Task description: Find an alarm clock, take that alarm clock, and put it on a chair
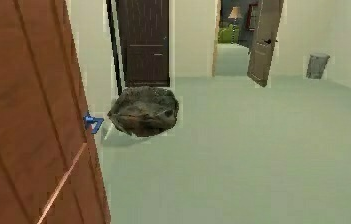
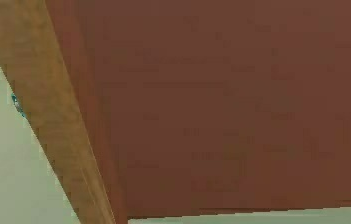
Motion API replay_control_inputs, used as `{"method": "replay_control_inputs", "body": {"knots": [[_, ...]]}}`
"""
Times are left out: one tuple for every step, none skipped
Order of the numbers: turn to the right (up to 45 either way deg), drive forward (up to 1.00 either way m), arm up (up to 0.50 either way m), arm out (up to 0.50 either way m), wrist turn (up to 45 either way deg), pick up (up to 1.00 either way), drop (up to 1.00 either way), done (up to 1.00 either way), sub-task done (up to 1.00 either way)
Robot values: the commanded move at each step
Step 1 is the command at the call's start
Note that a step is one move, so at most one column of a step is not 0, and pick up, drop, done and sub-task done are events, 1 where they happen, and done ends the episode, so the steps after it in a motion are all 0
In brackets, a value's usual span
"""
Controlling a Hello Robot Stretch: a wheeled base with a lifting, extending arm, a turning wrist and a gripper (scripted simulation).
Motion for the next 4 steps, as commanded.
{"method": "replay_control_inputs", "body": {"knots": [[0.0, 0.45, 0.0, 0.0, 0.0, 0.0, 0.0, 0.0, 0.0], [18.0, 0.0, 0.0, 0.0, 0.0, 0.0, 0.0, 0.0, 0.0], [0.0, 1.0, 0.0, 0.0, 0.0, 0.0, 0.0, 0.0, 0.0], [0.0, 1.0, 0.0, 0.0, 0.0, 0.0, 0.0, 0.0, 0.0]]}}
